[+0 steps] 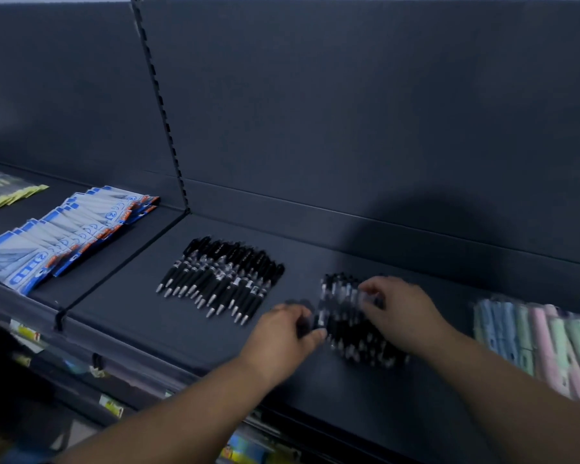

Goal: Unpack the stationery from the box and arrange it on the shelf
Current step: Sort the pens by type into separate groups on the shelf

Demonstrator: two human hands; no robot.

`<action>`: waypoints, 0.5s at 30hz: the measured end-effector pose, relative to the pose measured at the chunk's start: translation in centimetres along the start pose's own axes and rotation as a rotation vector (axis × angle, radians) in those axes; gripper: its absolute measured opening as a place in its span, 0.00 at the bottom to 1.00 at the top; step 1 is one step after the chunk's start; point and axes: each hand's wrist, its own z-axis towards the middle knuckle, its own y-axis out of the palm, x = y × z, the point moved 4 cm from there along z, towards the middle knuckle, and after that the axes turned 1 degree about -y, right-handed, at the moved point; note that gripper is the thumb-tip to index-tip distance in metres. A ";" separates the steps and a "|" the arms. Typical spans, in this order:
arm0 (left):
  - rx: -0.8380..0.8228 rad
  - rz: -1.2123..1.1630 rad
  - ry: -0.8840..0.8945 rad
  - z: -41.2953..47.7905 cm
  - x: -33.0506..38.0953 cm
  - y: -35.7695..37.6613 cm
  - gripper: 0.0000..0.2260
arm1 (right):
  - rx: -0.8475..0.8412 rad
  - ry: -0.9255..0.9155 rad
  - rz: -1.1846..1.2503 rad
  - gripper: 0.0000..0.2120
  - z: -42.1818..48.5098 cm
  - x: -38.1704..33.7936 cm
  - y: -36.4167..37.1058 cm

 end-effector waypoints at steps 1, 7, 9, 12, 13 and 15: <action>0.003 0.008 -0.029 0.0 0.5 0.5 0.18 | -0.017 -0.049 -0.018 0.14 -0.9 0.2 0.0; 0.071 0.098 -0.182 0.5 2.2 1.3 0.12 | -0.129 -0.212 0.064 0.27 -3.5 1.5 -0.2; 0.084 0.118 -0.217 0.5 2.5 1.2 0.09 | -0.132 -0.246 0.116 0.27 -3.6 1.8 -0.2; 0.170 0.090 -0.243 -0.1 3.1 0.6 0.10 | -0.063 -0.282 0.210 0.23 -3.4 2.1 -0.6; 0.216 0.070 -0.238 -0.3 3.6 0.2 0.10 | -0.028 -0.295 0.233 0.22 -3.2 2.1 -0.9; 0.328 0.016 -0.205 -0.6 4.9 -1.0 0.09 | 0.045 -0.336 0.283 0.20 -2.7 1.8 -1.6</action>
